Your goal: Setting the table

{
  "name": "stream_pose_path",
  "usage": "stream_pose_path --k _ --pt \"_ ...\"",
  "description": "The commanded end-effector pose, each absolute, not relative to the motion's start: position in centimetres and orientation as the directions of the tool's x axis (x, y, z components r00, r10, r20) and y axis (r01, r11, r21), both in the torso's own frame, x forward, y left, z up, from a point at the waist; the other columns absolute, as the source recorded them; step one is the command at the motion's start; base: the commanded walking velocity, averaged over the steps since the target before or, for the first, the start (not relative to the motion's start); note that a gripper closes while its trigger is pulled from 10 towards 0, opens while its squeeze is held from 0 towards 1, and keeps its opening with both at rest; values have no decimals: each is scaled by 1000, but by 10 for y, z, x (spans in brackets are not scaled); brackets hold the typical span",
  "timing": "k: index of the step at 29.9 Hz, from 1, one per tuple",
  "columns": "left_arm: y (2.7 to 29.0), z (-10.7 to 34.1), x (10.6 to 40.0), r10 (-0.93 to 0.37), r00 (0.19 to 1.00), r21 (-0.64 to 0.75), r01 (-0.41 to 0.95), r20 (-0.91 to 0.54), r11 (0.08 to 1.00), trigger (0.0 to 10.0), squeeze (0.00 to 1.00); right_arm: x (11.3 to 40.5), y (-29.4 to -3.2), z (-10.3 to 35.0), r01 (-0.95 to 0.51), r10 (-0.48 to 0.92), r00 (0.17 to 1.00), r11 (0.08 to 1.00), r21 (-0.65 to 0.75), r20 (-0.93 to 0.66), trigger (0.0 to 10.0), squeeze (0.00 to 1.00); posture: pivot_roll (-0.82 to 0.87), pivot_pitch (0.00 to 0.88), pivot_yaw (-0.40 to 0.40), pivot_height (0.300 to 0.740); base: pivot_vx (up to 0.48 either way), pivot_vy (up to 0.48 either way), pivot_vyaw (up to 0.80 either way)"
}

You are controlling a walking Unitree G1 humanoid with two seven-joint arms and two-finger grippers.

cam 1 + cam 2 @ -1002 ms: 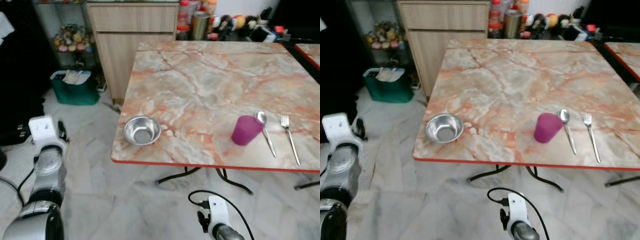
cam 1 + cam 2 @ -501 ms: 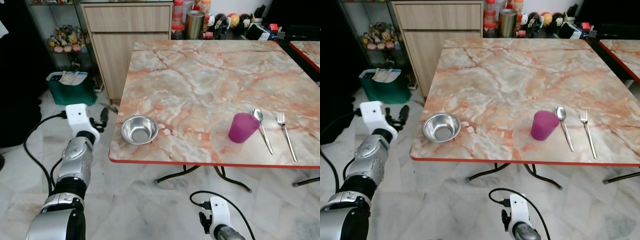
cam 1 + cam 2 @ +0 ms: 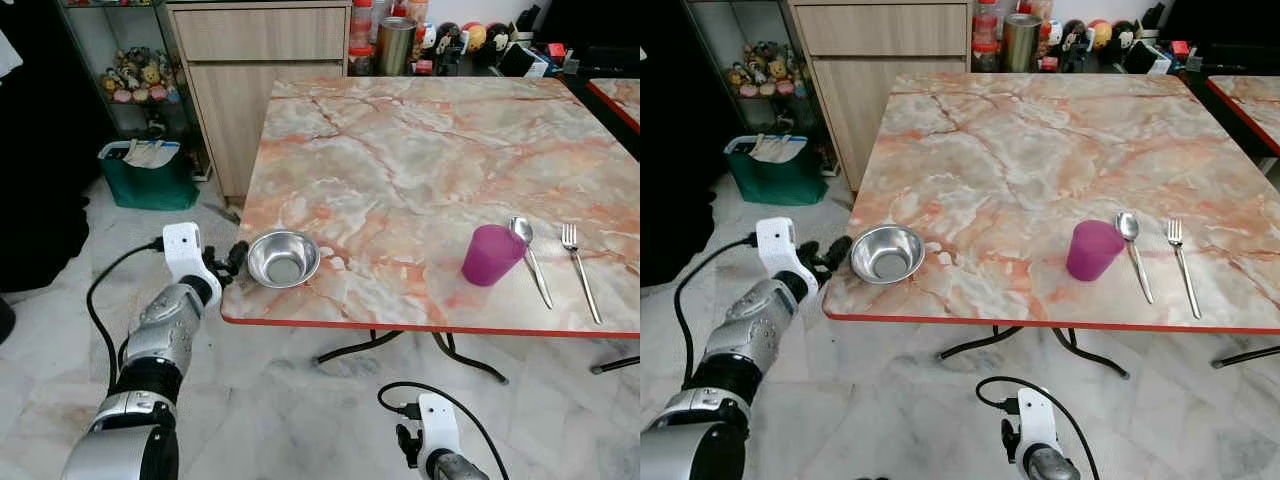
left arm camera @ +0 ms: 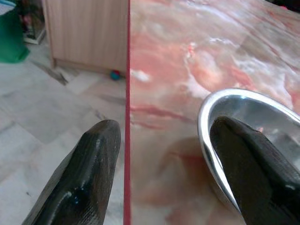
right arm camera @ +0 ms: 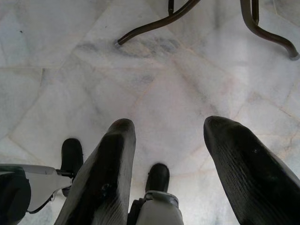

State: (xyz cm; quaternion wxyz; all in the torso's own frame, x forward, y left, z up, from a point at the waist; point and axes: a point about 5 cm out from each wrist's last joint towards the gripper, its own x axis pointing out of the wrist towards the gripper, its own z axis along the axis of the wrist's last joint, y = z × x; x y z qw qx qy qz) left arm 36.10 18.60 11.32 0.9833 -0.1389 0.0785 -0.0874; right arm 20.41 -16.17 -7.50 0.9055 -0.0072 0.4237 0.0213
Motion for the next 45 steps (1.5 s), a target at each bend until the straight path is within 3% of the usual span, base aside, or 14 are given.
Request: stream_pose_path --k 1,15,39,41,42,43,45 --pt "183 119 361 -228 968 -315 185 -104 931 10000 0 201 -161 -77 -42 34 631 999 9 -775 10000 0 122 88 9 740 0 0 0" --pt "170 122 357 -315 943 -300 272 -109 915 10000 0 199 -162 -78 -42 33 628 999 8 -778 10000 0 117 92 10 740 0 0 0" --pt "162 116 356 -332 931 -289 279 -151 916 10000 0 199 -162 -78 -36 30 628 999 10 -777 10000 0 110 91 16 740 0 0 0" --pt "163 115 356 -330 931 -290 277 -154 916 9098 0 199 -162 -78 -36 30 629 999 10 -777 10000 0 111 91 16 740 0 0 0" --pt "163 115 356 -329 931 -290 276 -155 916 9098 0 199 -162 -78 -36 31 629 999 10 -777 10000 0 110 90 17 740 0 0 0" --pt "163 115 356 -328 932 -291 274 -157 917 7725 0 199 -162 -78 -36 30 629 999 10 -777 10000 0 110 90 16 740 0 0 0" --pt "163 115 356 -327 932 -290 273 -158 917 7922 0 200 -162 -78 -35 30 629 999 10 -777 10000 0 110 90 16 740 0 0 0"
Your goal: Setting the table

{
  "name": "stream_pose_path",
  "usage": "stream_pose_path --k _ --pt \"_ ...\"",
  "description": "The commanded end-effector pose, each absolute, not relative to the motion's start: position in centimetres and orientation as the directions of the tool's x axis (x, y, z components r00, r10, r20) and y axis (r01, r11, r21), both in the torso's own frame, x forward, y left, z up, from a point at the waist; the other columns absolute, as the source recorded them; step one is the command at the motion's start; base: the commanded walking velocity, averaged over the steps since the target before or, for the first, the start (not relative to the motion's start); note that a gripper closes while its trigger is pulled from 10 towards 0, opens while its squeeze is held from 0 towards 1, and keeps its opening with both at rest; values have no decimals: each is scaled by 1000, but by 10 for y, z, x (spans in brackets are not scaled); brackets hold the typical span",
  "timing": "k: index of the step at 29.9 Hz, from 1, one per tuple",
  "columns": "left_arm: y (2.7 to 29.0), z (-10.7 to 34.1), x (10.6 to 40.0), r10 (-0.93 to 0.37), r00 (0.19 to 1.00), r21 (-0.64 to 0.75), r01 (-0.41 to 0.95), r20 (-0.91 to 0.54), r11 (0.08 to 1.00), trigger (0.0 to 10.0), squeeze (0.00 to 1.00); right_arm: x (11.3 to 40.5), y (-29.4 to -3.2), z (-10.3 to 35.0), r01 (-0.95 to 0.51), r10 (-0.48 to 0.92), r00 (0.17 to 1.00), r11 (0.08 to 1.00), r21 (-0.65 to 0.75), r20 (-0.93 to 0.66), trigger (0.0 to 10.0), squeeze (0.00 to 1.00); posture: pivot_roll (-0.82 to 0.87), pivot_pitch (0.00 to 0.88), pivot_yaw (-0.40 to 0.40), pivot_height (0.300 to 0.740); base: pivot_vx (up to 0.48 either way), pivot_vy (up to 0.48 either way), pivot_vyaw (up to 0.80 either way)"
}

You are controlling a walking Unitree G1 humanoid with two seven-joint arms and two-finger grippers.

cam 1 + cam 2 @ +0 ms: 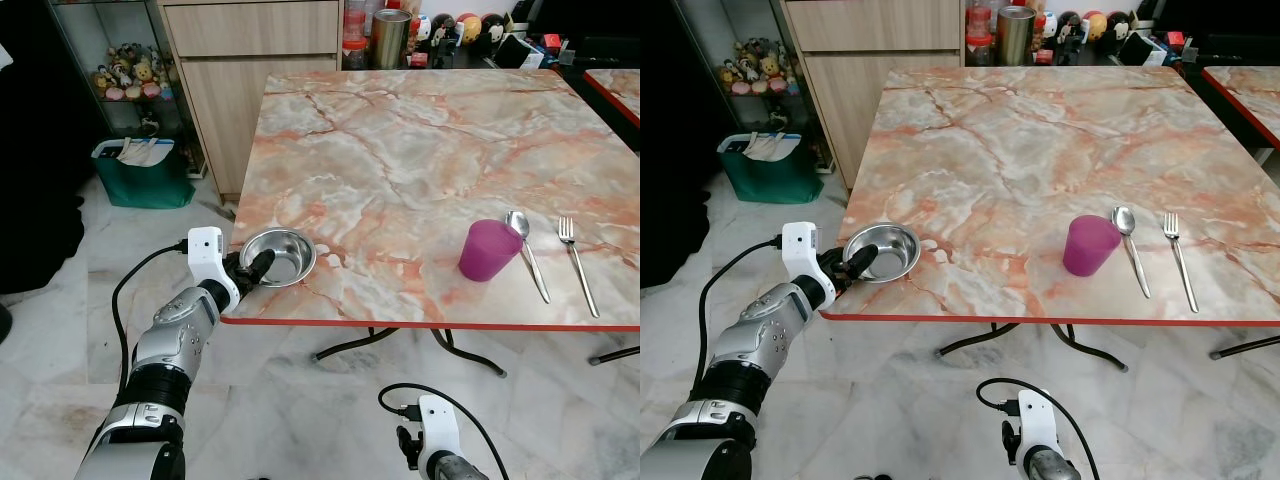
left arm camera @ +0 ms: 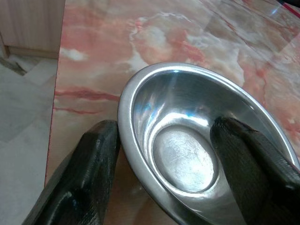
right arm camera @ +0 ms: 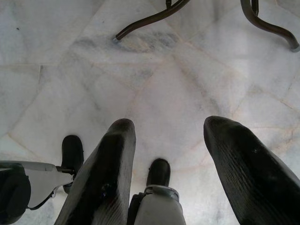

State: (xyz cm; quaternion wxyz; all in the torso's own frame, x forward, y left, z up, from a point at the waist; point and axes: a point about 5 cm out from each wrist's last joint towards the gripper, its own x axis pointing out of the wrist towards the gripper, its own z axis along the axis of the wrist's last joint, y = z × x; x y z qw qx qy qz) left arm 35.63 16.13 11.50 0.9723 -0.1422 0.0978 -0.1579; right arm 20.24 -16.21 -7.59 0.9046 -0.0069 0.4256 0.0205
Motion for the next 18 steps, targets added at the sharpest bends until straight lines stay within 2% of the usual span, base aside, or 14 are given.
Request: stream_pose_path --k 1,2,8,9,10,11,12,13,15,18 --pt "163 115 356 -326 932 -289 272 -160 918 8706 0 200 -162 -78 -36 30 629 999 10 -777 10000 0 110 90 16 740 0 0 0" --pt "164 114 356 -324 932 -289 269 -164 919 9059 0 200 -162 -78 -35 30 629 999 10 -777 10000 0 110 89 16 740 0 0 0" --pt "164 113 356 -322 932 -290 265 -169 919 9059 0 200 -162 -77 -35 30 629 999 10 -777 10000 0 111 89 16 740 0 0 0" --pt "164 113 356 -323 931 -291 266 -170 919 6980 0 200 -162 -77 -35 30 629 999 10 -777 10000 0 111 89 16 740 0 0 0" --pt "163 112 356 -322 931 -292 264 -172 919 4235 0 200 -162 -77 -35 30 629 999 10 -777 10000 0 110 87 16 740 0 0 0" --pt "163 112 356 -322 931 -292 263 -174 919 4235 0 200 -162 -77 -35 30 629 999 10 -777 10000 0 110 87 16 740 0 0 0" --pt "163 112 356 -322 931 -293 263 -175 919 1765 0 200 -162 -77 -35 30 629 999 10 -776 10000 0 109 88 17 740 0 0 0" --pt "163 112 356 -321 930 -294 261 -177 919 941 0 200 -162 -77 -35 30 629 999 10 -777 10000 0 109 88 17 740 0 0 0" --pt "163 111 356 -321 930 -295 260 -179 919 784 0 200 -162 -77 -34 29 629 999 10 -777 10000 0 109 88 17 740 0 0 0" --pt "163 110 356 -321 928 -296 258 -188 920 1412 0 200 -162 -77 -33 29 629 999 10 -777 10000 0 109 88 17 740 0 0 0"
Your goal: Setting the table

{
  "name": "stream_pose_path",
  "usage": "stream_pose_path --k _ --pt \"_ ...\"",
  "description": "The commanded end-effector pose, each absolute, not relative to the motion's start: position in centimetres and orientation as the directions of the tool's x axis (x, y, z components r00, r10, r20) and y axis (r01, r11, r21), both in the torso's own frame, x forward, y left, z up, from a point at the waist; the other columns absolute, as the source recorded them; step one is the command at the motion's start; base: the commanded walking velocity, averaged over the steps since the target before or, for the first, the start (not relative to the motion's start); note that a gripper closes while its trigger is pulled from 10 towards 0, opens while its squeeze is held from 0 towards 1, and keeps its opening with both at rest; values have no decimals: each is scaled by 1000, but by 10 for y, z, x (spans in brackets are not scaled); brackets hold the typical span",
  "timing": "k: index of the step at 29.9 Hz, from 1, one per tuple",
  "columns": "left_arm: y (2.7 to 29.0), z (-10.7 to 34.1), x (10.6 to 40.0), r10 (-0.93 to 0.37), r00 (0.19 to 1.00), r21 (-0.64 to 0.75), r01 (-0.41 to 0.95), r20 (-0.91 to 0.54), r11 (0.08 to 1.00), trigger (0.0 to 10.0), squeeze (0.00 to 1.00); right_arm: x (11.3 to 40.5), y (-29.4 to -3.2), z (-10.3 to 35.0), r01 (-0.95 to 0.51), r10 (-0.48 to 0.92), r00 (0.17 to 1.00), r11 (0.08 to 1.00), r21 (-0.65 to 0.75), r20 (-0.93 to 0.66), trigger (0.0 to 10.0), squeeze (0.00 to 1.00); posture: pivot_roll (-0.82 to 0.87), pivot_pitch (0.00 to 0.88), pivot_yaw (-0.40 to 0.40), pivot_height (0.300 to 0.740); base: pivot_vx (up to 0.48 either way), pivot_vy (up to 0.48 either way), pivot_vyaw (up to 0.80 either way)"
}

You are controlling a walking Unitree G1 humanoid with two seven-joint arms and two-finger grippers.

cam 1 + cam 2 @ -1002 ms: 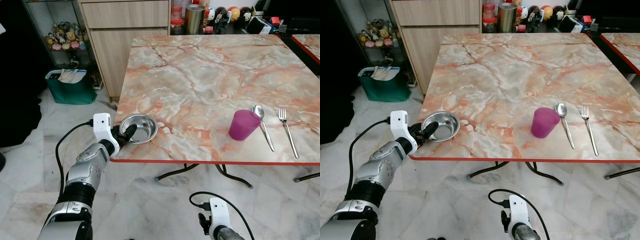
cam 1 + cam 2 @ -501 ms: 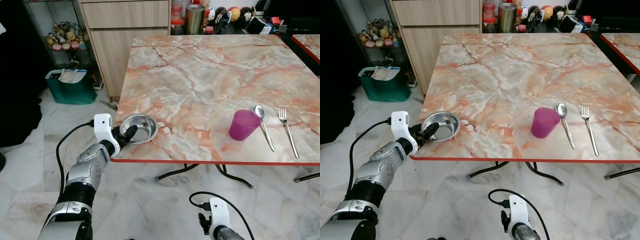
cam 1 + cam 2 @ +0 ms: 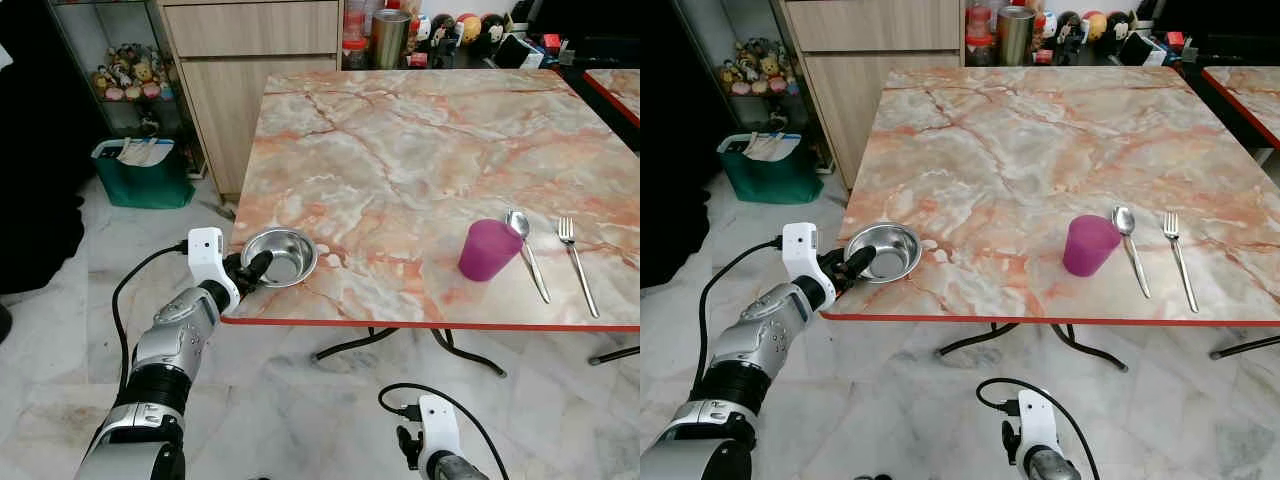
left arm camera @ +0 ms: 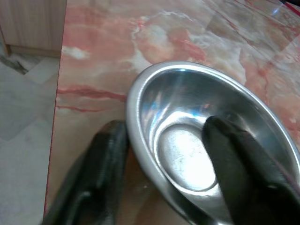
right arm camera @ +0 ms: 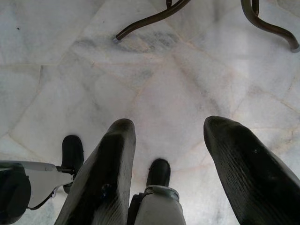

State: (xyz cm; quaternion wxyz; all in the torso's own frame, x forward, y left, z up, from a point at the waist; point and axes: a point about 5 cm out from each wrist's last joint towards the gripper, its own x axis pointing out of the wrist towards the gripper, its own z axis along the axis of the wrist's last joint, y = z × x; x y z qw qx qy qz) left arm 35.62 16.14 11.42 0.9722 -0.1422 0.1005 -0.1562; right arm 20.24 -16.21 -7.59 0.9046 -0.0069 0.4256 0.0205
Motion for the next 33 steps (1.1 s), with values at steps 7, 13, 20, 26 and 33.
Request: stream_pose_path --k 7,13,20,26,33 --pt "163 107 355 -328 923 -294 262 -202 919 2706 0 200 -162 -77 -34 30 630 999 11 -776 10000 0 110 88 18 740 0 0 0" --pt "163 106 354 -331 920 -293 263 -212 919 5922 0 201 -161 -77 -34 31 632 999 12 -775 10000 0 110 88 17 740 0 0 0" --pt "162 103 353 -346 909 -290 274 -234 917 5412 0 201 -161 -77 -36 32 632 999 11 -775 10000 0 108 82 22 740 0 0 0" --pt "162 103 353 -346 908 -293 273 -235 916 0 0 201 -160 -77 -39 33 631 999 11 -775 10000 0 109 76 25 740 0 0 0" --pt "162 103 353 -348 909 -295 276 -230 915 0 0 201 -161 -77 -44 34 631 999 8 -775 10000 0 108 59 27 740 0 0 0"
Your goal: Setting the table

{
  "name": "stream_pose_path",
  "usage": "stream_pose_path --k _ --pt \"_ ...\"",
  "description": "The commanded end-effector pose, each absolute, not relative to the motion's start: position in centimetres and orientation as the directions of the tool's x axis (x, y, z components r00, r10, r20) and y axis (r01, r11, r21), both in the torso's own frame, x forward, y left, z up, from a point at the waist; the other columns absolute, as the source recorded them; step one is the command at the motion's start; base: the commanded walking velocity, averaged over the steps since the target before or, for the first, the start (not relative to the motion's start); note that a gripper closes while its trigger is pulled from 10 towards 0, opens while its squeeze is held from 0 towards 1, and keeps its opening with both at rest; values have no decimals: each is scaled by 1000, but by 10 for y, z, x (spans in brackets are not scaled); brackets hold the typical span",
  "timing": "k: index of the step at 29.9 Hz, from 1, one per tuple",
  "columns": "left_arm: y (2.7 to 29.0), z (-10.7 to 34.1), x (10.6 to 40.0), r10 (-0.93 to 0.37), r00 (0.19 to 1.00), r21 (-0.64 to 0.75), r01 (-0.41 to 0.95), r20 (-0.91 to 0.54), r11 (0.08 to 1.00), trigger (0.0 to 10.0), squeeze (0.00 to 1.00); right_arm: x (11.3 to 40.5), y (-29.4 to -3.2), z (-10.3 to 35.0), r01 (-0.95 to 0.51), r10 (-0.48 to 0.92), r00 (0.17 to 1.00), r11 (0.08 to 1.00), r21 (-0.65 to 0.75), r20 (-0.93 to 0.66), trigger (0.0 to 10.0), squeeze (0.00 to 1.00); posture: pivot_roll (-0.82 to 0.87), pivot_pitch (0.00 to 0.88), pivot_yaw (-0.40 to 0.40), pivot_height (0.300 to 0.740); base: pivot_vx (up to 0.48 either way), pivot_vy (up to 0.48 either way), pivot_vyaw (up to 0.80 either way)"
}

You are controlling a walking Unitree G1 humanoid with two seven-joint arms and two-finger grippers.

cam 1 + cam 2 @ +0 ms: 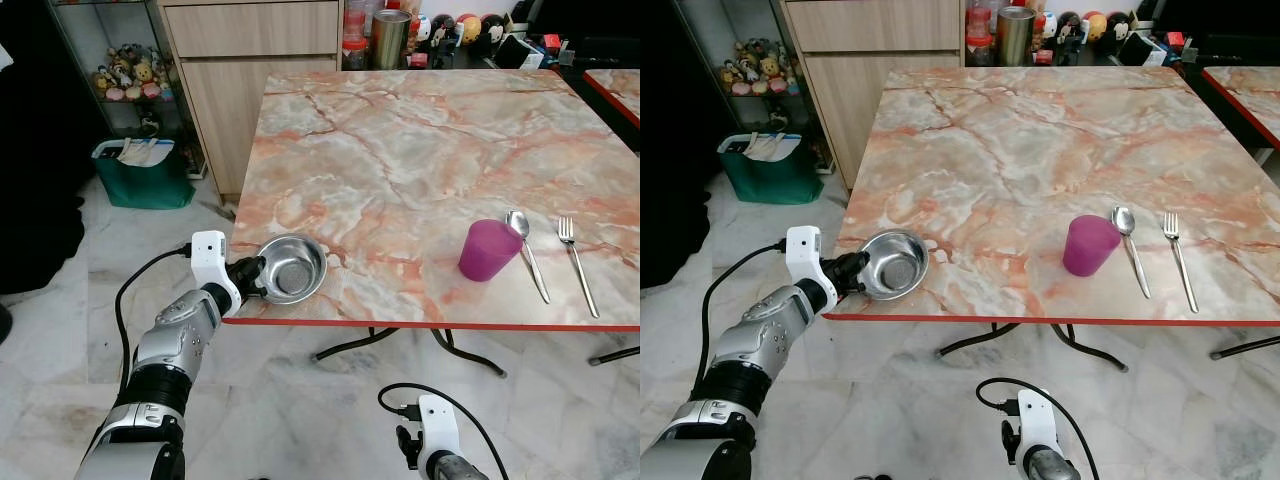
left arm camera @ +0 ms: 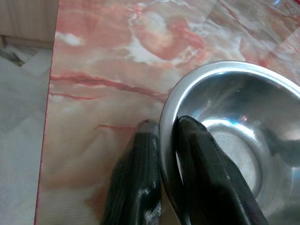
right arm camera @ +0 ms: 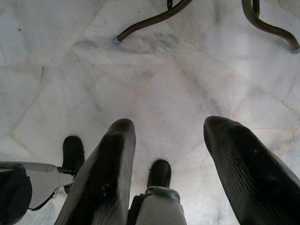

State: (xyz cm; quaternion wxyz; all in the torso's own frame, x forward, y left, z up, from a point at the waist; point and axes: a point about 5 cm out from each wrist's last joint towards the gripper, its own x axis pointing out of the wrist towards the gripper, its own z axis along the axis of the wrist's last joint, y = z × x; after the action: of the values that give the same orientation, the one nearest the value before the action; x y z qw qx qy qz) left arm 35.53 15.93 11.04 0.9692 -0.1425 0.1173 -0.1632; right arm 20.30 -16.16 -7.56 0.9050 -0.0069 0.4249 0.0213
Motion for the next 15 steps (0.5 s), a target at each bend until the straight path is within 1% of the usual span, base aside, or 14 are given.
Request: stream_pose_path --k 1,5,9,10,12,14,15 --pt "162 104 353 -347 909 -296 275 -229 915 0 0 202 -160 -77 -46 35 631 999 8 -775 10000 0 108 58 27 740 0 0 0" --pt "162 104 354 -347 910 -298 274 -226 914 0 0 202 -160 -76 -49 37 632 999 8 -774 10000 0 110 48 25 740 0 0 0" --pt "166 106 355 -316 928 -314 245 -200 917 0 0 202 -159 -76 -55 41 632 998 8 -774 10000 0 110 45 25 740 0 0 0" --pt "168 111 356 -283 948 -339 220 -148 915 0 0 202 -159 -76 -59 42 631 998 7 -775 10000 0 112 34 20 740 0 0 0" --pt "170 114 357 -264 957 -361 205 -119 910 0 0 202 -160 -76 -60 42 630 998 6 -775 10000 0 112 34 20 740 0 0 0" --pt "176 125 359 -199 980 -412 177 -10 894 0 0 203 -161 -76 -63 42 631 998 3 -774 10000 0 110 32 11 740 0 0 0" --pt "176 125 359 -199 980 -412 177 -10 894 0 0 203 -161 -76 -63 42 631 998 3 -774 10000 0 110 32 11 740 0 0 0"
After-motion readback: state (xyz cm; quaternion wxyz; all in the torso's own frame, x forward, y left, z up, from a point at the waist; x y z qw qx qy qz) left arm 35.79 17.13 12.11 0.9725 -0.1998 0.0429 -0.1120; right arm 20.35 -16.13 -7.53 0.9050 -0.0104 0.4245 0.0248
